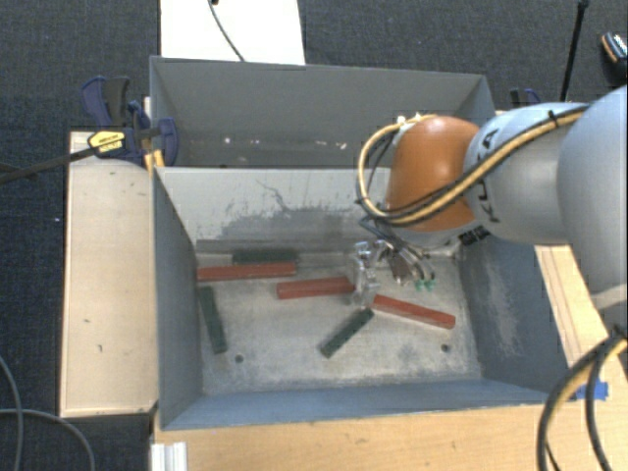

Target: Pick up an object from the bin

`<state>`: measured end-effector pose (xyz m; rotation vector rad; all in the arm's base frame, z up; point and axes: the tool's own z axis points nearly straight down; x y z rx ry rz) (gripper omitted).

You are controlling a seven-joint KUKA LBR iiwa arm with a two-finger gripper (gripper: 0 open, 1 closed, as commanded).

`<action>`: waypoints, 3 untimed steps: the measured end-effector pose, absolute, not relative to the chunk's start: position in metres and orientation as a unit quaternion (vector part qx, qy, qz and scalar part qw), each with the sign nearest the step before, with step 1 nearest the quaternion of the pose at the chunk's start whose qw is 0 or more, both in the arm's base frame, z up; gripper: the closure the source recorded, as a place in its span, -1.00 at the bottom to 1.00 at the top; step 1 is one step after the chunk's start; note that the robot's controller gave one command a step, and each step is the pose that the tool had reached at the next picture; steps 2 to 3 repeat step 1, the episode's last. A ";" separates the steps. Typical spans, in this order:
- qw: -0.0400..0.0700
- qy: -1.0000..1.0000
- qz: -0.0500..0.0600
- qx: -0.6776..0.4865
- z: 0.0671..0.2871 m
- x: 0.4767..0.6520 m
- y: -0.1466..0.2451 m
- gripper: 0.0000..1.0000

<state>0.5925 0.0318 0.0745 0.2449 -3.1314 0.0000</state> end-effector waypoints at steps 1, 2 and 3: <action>-0.005 -0.995 0.000 0.100 0.214 0.583 0.054 1.00; -0.005 -0.995 0.000 0.100 0.214 0.583 0.054 1.00; -0.005 -0.995 0.000 0.100 0.214 0.583 0.054 1.00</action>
Offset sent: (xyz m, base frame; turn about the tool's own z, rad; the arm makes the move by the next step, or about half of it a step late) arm -0.0112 0.0217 0.1345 -0.0448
